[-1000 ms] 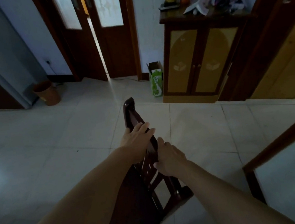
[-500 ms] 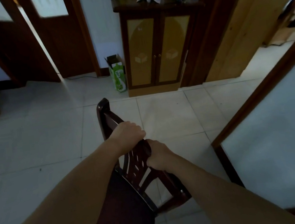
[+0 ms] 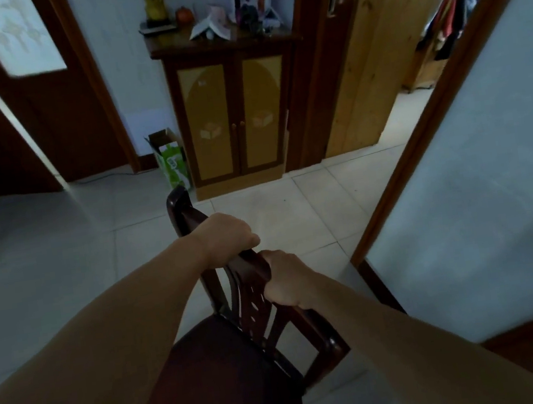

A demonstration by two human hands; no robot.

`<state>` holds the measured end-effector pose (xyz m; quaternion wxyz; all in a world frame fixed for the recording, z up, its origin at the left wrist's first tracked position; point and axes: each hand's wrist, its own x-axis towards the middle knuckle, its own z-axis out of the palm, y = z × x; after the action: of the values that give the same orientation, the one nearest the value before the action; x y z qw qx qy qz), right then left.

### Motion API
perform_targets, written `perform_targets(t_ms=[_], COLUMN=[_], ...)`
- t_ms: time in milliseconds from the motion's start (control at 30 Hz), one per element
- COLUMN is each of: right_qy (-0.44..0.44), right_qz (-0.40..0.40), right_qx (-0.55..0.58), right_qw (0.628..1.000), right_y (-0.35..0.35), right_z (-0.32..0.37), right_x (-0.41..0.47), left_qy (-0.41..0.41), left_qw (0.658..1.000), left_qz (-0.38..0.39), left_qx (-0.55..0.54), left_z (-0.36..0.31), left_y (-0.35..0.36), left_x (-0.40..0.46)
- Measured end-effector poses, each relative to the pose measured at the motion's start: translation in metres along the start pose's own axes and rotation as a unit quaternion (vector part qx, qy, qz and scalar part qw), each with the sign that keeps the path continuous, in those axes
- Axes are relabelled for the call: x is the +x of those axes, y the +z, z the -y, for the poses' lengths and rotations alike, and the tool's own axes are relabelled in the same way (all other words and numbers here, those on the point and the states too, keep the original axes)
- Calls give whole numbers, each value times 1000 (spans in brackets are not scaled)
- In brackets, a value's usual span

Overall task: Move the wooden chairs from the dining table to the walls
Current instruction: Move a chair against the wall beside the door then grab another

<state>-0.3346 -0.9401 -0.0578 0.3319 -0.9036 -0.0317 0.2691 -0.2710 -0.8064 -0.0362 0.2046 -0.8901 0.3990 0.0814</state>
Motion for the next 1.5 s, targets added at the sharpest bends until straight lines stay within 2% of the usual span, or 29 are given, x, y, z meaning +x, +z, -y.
perform_targets(t_ms=[167, 500, 1033, 1200, 1500], right_qy=[22, 83, 154, 172, 206], right_qz=[-63, -142, -159, -148, -164], right_qx=[13, 70, 137, 138, 122], right_qw=[998, 984, 966, 964, 957], right_y=[-38, -116, -285, -309, -330], right_z=[-25, -116, -324, -365, -406], right_x=[-15, -31, -20, -11, 0], left_qy=[41, 110, 179, 183, 176], left_qw=[998, 991, 977, 977, 980], left_qz=[-35, -32, -41, -24, -67], left_qx=[26, 71, 105, 106, 71], left_z=[-12, -69, -179, -202, -225], left_y=[-37, -111, -204, -212, -216], left_x=[42, 160, 407, 454, 495])
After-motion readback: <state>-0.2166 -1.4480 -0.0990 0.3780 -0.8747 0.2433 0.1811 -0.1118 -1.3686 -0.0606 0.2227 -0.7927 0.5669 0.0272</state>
